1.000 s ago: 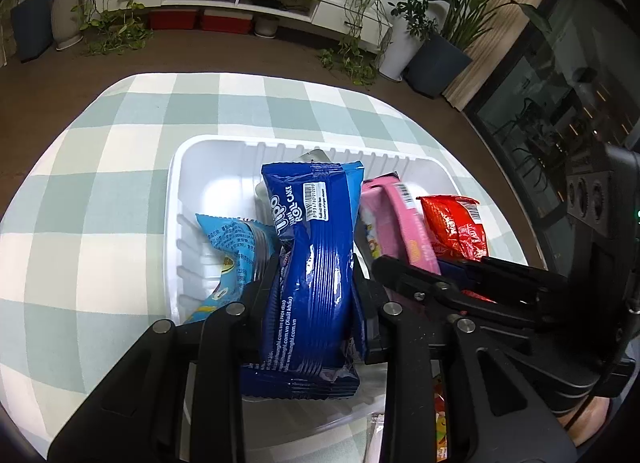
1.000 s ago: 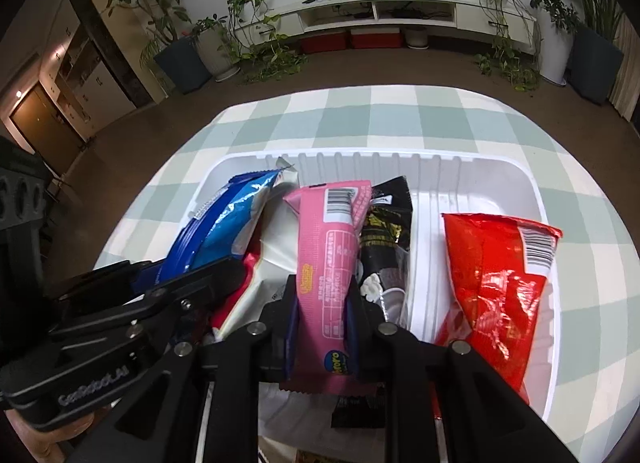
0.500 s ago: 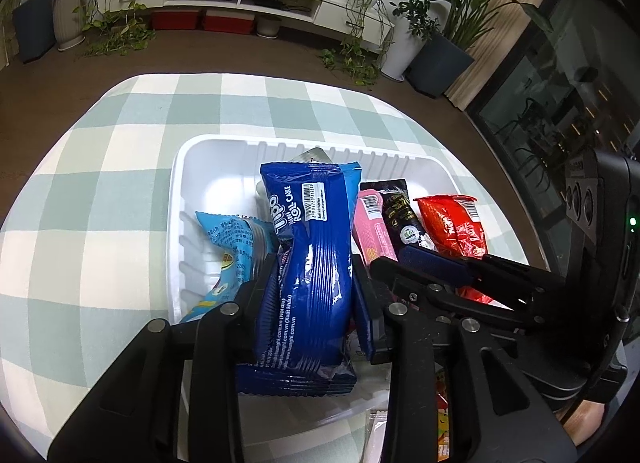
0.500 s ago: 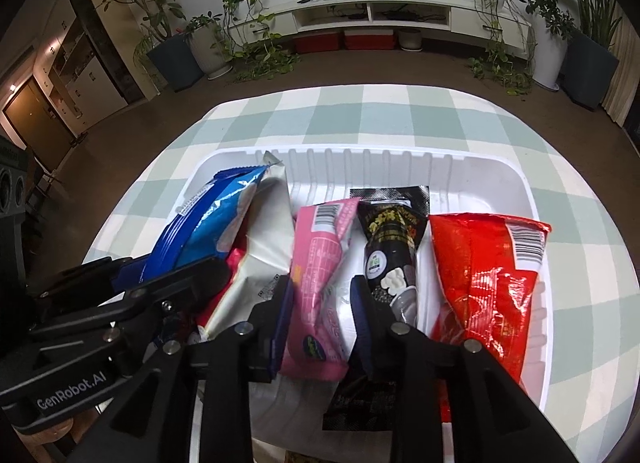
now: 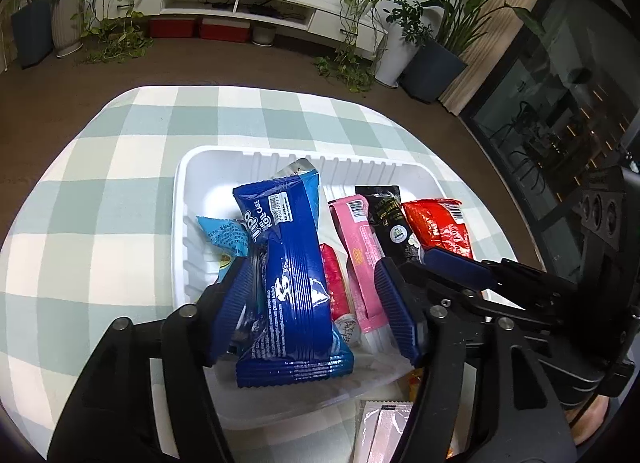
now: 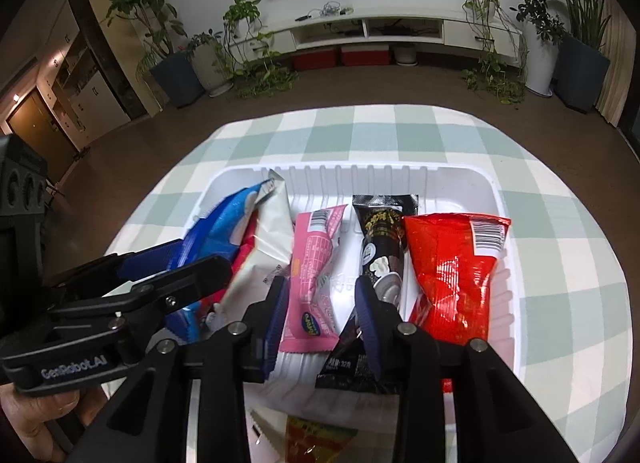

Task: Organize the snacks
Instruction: 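Open both grippers and lift them away from the tray, then grasp the white-pink packet with the left gripper and lift it, then grasp the orange-yellow candy stick with the right gripper and lift it, then place the white-pink packet in the tray while the right gripper places the candy stick beside it, then open both grippers and move them back toward the remaining snacks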

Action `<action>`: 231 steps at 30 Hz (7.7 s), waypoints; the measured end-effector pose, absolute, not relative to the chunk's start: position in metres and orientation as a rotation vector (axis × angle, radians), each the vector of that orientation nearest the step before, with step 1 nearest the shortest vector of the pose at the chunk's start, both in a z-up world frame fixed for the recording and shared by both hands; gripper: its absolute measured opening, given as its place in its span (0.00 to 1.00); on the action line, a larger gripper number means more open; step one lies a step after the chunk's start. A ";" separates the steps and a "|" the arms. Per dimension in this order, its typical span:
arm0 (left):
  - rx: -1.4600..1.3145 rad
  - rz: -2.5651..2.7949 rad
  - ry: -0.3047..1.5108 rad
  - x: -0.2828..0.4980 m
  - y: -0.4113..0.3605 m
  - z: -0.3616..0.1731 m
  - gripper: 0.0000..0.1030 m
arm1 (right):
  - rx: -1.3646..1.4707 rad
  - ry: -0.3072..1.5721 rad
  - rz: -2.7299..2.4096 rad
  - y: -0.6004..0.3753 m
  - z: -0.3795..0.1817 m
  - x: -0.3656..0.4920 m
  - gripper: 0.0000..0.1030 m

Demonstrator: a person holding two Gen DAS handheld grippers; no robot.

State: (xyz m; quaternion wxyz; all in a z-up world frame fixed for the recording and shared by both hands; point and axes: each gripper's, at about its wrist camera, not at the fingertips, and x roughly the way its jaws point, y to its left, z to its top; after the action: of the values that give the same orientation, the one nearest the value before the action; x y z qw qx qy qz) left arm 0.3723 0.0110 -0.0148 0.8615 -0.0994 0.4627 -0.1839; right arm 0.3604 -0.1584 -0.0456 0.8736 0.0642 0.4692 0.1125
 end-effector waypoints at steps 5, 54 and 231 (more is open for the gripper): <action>-0.207 -0.378 0.952 0.360 0.017 -0.004 0.72 | 0.157 0.940 0.243 -0.164 -0.029 0.346 0.53; 0.077 -0.448 1.009 0.156 -0.020 -0.009 0.89 | 0.334 0.868 0.315 -0.203 -0.051 0.062 0.80; -0.219 -0.425 0.887 0.356 -0.038 0.005 0.63 | 0.295 0.972 0.183 -0.221 -0.042 0.374 0.53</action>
State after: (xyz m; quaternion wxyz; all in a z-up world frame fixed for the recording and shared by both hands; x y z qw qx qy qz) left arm 0.3557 -0.0384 0.0054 0.8756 -0.1047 0.4252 -0.2038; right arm 0.3738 -0.2205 -0.0423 0.8698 0.1409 0.4647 0.0876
